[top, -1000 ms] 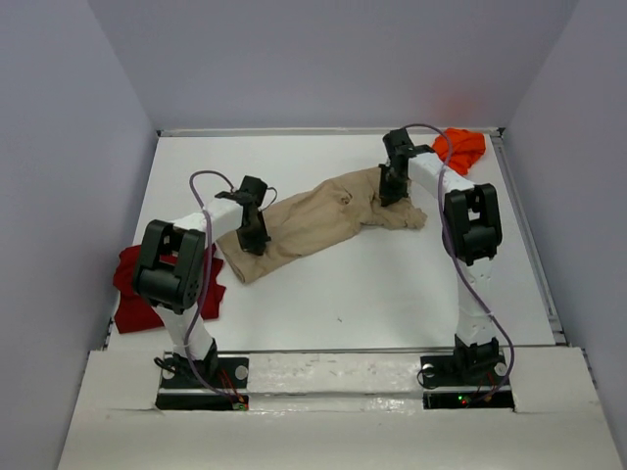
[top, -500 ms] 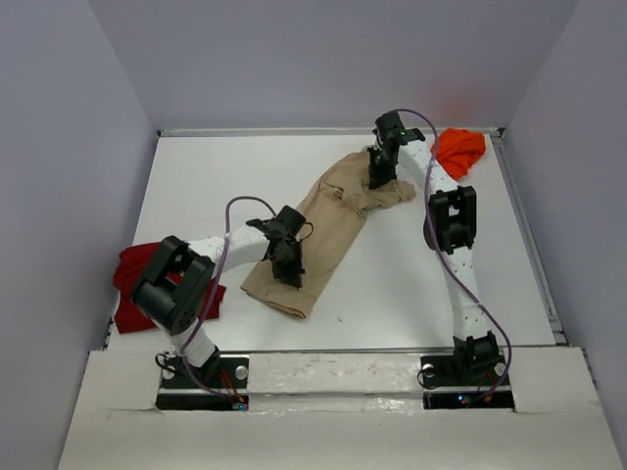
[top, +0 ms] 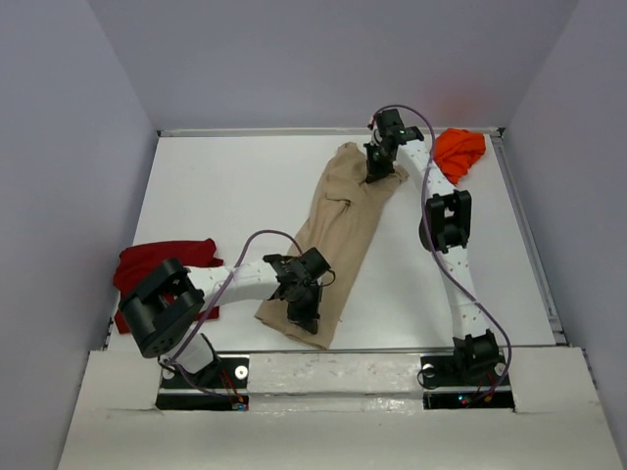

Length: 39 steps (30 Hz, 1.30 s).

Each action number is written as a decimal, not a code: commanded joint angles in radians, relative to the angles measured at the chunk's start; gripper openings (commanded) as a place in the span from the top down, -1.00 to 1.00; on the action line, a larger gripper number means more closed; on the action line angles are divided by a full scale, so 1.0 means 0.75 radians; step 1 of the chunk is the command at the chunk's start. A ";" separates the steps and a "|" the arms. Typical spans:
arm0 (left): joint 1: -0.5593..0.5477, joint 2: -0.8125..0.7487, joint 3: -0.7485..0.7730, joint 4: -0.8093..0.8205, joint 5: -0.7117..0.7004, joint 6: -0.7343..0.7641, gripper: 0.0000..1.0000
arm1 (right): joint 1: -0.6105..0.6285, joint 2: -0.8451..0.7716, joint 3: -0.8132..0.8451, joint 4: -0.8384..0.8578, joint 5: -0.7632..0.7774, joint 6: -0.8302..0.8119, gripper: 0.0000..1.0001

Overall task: Fold and stack the t-shirts
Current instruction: Rotate the tshirt 90 degrees

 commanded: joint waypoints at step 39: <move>0.432 0.471 1.451 -0.435 -0.611 0.535 1.00 | 0.105 -0.935 -0.815 0.259 0.211 0.106 1.00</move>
